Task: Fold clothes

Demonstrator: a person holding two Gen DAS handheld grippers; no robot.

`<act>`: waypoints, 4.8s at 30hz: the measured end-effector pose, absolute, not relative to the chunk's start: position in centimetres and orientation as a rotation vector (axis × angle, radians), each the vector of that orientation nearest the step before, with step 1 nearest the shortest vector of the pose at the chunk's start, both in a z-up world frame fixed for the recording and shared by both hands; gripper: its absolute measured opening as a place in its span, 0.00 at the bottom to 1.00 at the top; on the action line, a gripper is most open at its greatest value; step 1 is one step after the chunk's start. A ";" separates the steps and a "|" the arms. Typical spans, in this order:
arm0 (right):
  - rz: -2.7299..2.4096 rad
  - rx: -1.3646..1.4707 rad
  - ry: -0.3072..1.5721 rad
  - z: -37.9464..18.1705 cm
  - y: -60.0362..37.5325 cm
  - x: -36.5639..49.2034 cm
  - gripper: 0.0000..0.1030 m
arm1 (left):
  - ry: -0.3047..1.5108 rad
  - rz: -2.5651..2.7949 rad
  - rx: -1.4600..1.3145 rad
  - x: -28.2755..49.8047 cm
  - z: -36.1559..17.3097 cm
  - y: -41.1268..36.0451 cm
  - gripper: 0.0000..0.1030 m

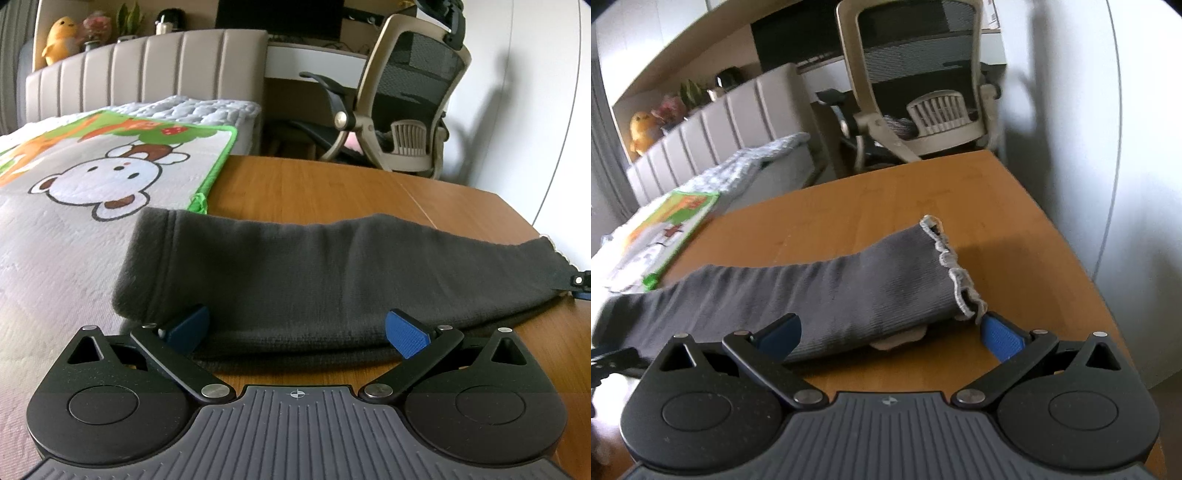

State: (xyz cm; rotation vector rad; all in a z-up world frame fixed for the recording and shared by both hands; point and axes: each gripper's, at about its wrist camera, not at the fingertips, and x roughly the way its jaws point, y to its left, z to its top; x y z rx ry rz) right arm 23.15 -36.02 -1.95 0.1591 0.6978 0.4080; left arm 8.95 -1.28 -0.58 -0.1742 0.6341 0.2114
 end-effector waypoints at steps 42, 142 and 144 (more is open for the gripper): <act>0.394 0.187 0.680 -2.0 -36.2 22.5 1.00 | 0.645 0.354 -0.117 10.5 -0.8 -3.4 1.00; 0.583 -0.253 0.557 -1.3 -27.4 20.8 1.00 | 0.649 0.349 -0.110 10.4 -1.0 -3.4 1.00; 0.568 -0.311 0.556 -1.8 -26.9 20.7 1.00 | 0.649 0.350 -0.109 10.4 -1.0 -3.3 1.00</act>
